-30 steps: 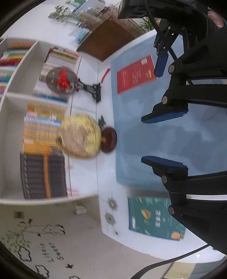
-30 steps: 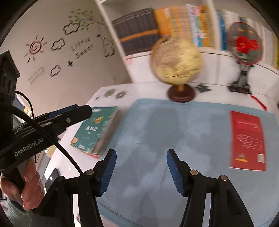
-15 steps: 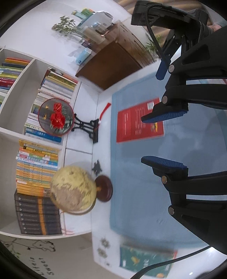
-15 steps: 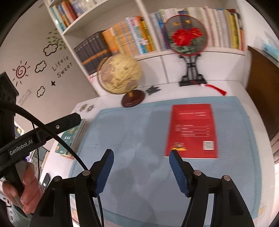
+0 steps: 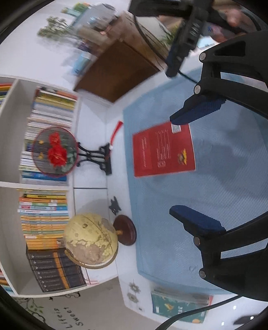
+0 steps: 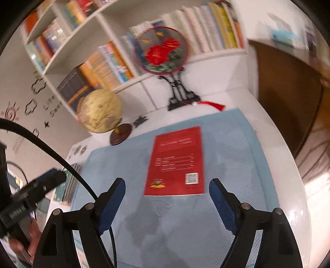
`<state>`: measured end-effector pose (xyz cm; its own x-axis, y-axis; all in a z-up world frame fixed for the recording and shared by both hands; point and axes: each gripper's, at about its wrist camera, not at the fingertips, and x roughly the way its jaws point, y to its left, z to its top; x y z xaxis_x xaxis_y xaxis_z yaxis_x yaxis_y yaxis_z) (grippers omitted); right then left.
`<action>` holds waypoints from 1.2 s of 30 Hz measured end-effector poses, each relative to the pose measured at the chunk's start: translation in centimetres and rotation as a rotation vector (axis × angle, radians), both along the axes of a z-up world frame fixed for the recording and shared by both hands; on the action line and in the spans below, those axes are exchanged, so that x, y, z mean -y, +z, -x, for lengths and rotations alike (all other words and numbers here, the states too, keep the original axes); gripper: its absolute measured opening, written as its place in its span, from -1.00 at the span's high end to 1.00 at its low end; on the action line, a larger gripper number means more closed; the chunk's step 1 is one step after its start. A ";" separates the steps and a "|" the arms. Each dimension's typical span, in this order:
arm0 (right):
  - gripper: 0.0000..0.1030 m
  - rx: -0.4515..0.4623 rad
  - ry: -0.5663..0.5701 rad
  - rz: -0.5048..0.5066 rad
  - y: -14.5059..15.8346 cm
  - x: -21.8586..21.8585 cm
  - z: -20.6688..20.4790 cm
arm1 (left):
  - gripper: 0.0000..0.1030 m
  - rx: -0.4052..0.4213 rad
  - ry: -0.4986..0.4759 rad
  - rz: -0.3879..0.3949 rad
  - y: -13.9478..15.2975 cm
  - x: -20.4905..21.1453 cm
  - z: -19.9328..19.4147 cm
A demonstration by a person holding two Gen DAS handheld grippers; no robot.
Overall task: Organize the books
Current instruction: 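Move the left gripper back over the mat to the red book, then move the right gripper to the edge of the red book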
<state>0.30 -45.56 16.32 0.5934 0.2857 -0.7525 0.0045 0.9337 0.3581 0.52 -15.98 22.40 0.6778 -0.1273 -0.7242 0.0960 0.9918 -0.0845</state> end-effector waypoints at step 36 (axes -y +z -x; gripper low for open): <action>0.10 -0.214 0.112 0.179 -16.3 -2.2 -12.7 | -0.16 -0.381 -0.085 0.068 -19.6 3.5 -15.4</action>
<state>13.05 -43.33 0.04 0.3880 0.1919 -0.9014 -0.0440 0.9808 0.1899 15.88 -19.51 2.75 0.3470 -0.2273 -0.9099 0.1263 0.9727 -0.1948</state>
